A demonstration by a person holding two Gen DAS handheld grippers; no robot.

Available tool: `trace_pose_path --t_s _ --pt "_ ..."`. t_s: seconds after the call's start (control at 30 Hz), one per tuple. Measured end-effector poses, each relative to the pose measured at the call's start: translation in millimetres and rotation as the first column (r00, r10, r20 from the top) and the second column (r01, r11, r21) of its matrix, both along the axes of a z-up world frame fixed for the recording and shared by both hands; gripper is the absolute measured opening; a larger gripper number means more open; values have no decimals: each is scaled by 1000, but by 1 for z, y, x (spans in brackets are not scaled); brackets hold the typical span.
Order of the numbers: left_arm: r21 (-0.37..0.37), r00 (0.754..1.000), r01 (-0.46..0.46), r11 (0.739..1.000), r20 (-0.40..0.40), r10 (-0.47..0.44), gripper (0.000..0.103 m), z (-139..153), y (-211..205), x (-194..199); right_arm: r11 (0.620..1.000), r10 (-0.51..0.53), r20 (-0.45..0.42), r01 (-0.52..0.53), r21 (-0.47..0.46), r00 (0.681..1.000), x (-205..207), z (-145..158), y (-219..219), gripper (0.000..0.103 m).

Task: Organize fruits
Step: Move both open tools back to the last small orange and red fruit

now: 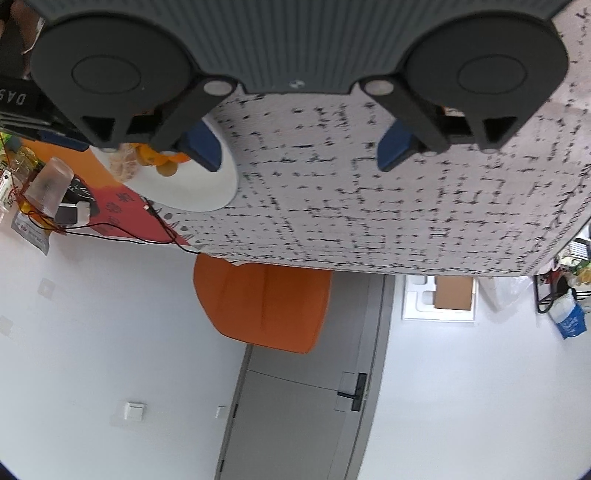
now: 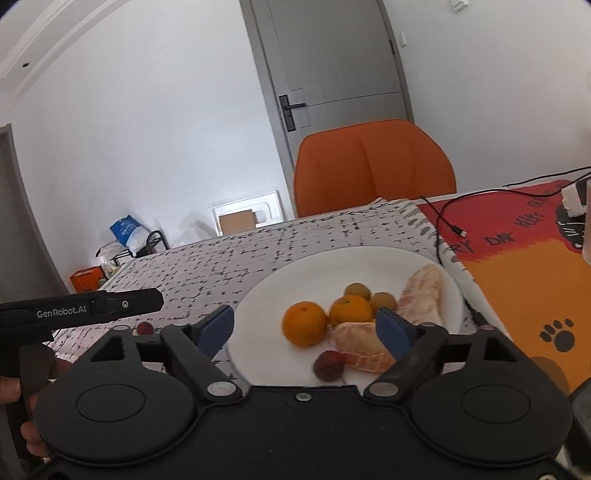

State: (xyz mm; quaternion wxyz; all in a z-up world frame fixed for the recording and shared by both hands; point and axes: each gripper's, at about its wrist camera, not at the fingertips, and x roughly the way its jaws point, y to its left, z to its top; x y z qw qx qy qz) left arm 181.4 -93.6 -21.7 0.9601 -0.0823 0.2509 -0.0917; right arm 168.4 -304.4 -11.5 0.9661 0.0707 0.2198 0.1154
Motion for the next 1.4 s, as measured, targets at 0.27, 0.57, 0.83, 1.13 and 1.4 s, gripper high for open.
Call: trace_pose_path --t_s 0.27,0.57,0.83,1.13,1.4 --pt "6 998 -55 998 -29 55 95 -8 28 -13 999 23 -24 -24 -23 999 -4 -1 20 101" --pt "15 995 -93 996 -39 93 95 -13 51 -26 999 36 -27 -37 -33 999 -12 -2 34 103" --pt "9 990 -136 991 -22 137 95 -9 72 -39 998 59 -15 -60 -36 998 -13 1 47 103" --pt "22 986 -164 986 -38 164 95 -14 95 -44 990 131 -60 -134 -43 990 -10 -5 73 103" --pt "16 981 -188 982 -56 188 95 -26 115 -47 986 148 -73 -153 -72 986 -7 -10 88 103"
